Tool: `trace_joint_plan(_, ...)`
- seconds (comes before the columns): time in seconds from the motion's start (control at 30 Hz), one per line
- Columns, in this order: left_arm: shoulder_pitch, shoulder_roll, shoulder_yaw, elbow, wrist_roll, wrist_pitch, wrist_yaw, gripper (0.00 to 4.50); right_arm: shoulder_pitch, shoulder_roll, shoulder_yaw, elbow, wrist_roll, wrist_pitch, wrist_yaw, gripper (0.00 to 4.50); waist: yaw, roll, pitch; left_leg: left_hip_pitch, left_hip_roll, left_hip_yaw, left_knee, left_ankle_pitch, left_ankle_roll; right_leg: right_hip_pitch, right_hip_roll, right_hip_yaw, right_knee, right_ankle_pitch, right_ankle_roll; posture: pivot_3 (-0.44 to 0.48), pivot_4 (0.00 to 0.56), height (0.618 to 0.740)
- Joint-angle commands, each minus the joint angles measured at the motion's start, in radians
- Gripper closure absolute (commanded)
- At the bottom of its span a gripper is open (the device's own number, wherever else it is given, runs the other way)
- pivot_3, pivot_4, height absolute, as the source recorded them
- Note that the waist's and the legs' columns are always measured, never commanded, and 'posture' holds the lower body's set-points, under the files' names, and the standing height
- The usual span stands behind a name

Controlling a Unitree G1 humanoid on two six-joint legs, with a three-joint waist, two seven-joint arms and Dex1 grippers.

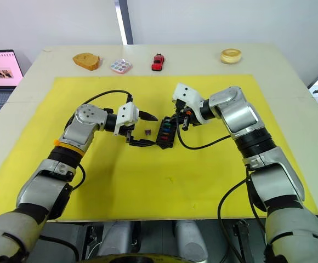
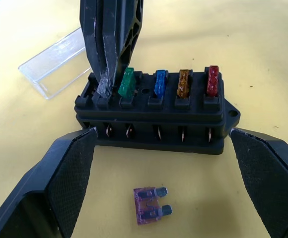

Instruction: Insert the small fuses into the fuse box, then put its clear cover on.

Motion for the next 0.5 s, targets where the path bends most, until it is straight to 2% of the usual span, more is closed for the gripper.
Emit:
trace_joint_plan(0.03, 0.002, 0.007, 0.002, -0.032, -0.004, -0.005, 0.003, 0.0, -0.006, -0.01, -0.013, -0.057, 0.024, 0.015, 0.035, 4.47, 0.0, 0.0, 0.0, 0.0, 0.0, 0.0, 0.0, 0.0, 0.0, 0.0, 0.0, 0.0, 0.0, 0.0, 0.0, 0.0, 0.15, 0.74)
trace_joint_plan(0.3, 0.0, 0.007, -0.002, -0.031, -0.003, -0.001, -0.005, 0.0, 0.028, -0.033, -0.016, -0.158, 0.056, 0.065, 0.077, 4.47, 0.0, 0.0, 0.0, 0.0, 0.0, 0.0, 0.0, 0.0, 0.0, 0.0, 0.0, 0.0, 0.0, 0.0, 0.0, 0.0, 0.15, 0.74)
trace_joint_plan(0.5, 0.004, 0.008, -0.006, -0.036, -0.005, 0.003, -0.011, 0.0, 0.029, -0.033, -0.022, -0.157, 0.054, 0.069, 0.055, 4.47, 0.0, 0.0, 0.0, 0.0, 0.0, 0.0, 0.0, 0.0, 0.0, 0.0, 0.0, 0.0, 0.0, 0.0, 0.0, 0.0, 0.15, 0.74)
